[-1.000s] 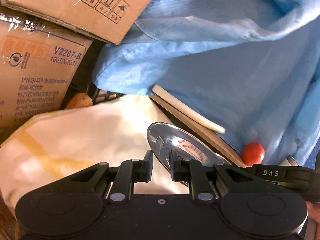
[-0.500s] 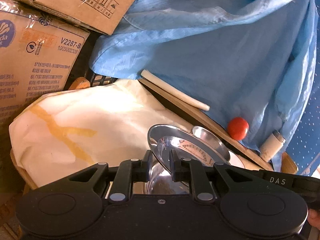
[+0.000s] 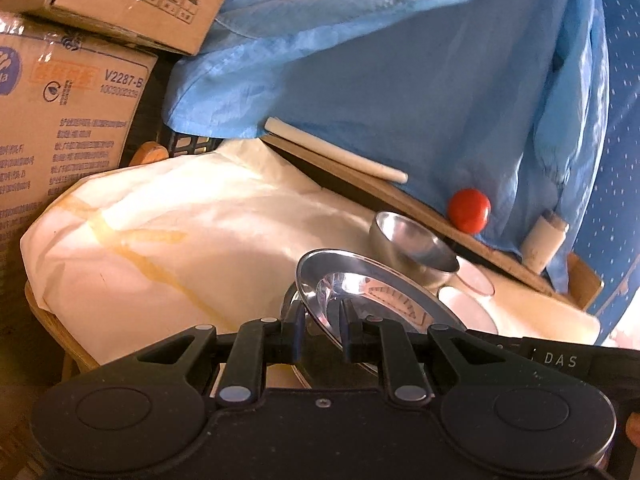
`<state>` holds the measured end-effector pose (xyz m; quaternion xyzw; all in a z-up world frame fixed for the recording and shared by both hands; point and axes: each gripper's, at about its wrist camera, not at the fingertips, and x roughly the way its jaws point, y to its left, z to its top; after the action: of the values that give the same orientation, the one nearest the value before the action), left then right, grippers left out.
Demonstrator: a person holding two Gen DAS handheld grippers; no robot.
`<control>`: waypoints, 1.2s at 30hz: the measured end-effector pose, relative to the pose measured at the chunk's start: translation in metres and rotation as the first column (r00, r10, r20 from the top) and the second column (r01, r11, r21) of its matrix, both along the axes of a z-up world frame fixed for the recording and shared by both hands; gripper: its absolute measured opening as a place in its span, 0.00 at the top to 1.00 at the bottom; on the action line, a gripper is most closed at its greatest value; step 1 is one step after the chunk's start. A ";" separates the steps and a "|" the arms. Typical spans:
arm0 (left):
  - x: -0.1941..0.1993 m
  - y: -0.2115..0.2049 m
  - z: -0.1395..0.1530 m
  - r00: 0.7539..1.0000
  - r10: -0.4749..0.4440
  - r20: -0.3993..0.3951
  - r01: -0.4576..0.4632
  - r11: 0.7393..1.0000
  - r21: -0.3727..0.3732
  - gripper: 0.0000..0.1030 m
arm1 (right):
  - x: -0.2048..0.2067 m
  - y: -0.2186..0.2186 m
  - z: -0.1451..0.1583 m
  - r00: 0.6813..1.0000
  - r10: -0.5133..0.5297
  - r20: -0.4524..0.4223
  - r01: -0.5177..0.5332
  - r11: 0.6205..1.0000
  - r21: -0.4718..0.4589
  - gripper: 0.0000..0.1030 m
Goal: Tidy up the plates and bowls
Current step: 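Lower the small dark plate onto the stacked large plates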
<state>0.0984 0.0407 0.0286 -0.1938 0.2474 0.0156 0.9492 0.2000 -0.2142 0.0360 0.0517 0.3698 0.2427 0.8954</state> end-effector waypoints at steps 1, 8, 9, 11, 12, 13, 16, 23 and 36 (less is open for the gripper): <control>0.000 -0.001 0.000 1.000 -0.002 -0.002 0.002 1.000 0.010 0.82 | 0.000 -0.001 -0.002 1.000 -0.002 -0.005 0.002 1.000 0.002 0.84; -0.002 -0.009 -0.003 1.000 -0.009 -0.001 0.009 0.998 0.068 0.80 | 0.000 -0.004 -0.008 1.000 0.000 -0.027 0.000 1.000 0.012 0.84; -0.003 -0.010 -0.003 1.000 -0.012 -0.001 0.012 0.997 0.076 0.80 | 0.000 -0.004 -0.008 1.000 0.000 -0.028 0.000 1.000 0.013 0.84; -0.002 -0.012 -0.004 1.000 -0.019 -0.003 0.019 0.996 0.092 0.77 | -0.001 -0.005 -0.007 1.000 -0.002 -0.026 0.002 1.000 0.014 0.84; -0.002 -0.013 -0.004 1.000 -0.023 -0.004 0.024 0.994 0.102 0.77 | -0.001 -0.005 -0.007 1.000 -0.002 -0.025 0.003 1.000 0.012 0.84; -0.002 -0.014 -0.005 1.000 -0.027 -0.004 0.027 0.993 0.112 0.76 | -0.002 -0.005 -0.007 1.000 -0.004 -0.023 0.004 1.000 0.008 0.84; -0.002 -0.018 -0.005 0.999 -0.035 -0.006 0.036 0.990 0.139 0.76 | -0.004 -0.005 -0.007 1.000 -0.008 -0.014 0.008 1.000 -0.004 0.84; 0.000 -0.021 -0.008 0.999 -0.049 -0.019 0.051 0.981 0.185 0.75 | -0.008 -0.005 -0.008 1.000 -0.005 -0.001 0.005 1.000 -0.017 0.83; 0.001 -0.027 -0.009 0.998 -0.063 -0.023 0.067 0.968 0.242 0.74 | -0.007 -0.009 -0.009 1.000 -0.001 -0.004 0.001 1.000 0.001 0.83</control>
<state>0.0989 0.0141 0.0196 -0.0681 0.2571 0.0159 0.9638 0.1925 -0.2227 0.0269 0.0527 0.3713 0.2421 0.8949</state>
